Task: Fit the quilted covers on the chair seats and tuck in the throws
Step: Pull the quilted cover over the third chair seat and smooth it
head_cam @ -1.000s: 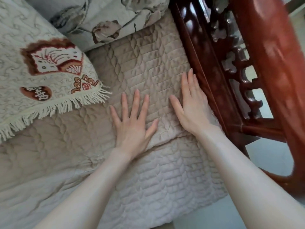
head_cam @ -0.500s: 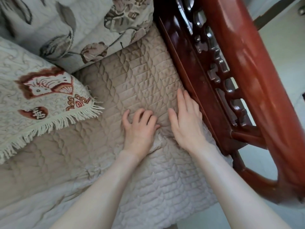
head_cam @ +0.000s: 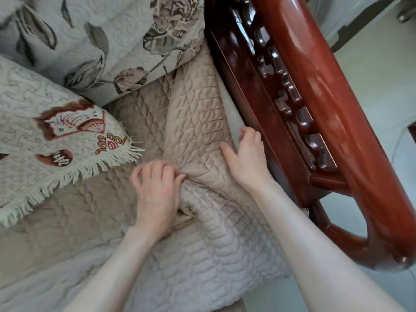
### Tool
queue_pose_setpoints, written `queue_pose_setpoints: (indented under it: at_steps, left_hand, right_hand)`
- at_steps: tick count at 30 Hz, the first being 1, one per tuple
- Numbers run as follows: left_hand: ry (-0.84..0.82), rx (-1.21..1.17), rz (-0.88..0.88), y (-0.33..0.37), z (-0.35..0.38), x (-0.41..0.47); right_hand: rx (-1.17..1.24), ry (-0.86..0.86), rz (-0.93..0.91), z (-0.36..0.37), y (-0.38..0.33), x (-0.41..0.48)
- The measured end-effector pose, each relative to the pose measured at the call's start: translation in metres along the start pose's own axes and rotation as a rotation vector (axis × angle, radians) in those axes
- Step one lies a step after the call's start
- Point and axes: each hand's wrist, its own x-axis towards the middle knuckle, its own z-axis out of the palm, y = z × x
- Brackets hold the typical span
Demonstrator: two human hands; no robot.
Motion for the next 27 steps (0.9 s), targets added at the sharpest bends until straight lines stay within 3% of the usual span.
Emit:
queue_pose_setpoints:
  at_steps: [2,8,13,17,21,25,27]
  left_hand:
    - [0.001,-0.021,-0.032,0.0,-0.001,-0.002]
    - [-0.04,-0.12,-0.061,-0.001,-0.004,-0.002]
    - [-0.079,-0.159,-0.068,0.009,-0.004,0.002]
    - [-0.077,-0.17,-0.045,0.012,-0.008,0.006]
    - [-0.104,-0.176,-0.04,0.03,-0.003,0.011]
    - [-0.237,-0.193,-0.034,0.042,0.022,0.016]
    - [-0.287,-0.194,0.028,0.04,0.032,0.011]
  right_hand:
    - [0.08,-0.05,0.06,-0.001,-0.001,0.004]
    - [0.686,-0.312,0.308,-0.024,-0.012,0.011]
    - [0.809,-0.425,0.35,-0.028,-0.023,0.009]
    - [0.558,-0.201,0.193,-0.033,-0.026,0.0]
    - [-0.046,0.22,-0.046,-0.041,-0.02,-0.008]
    - [-0.452,0.318,-0.11,-0.03,-0.009,-0.009]
    - [-0.458,0.372,-0.204,-0.02,-0.006,-0.013]
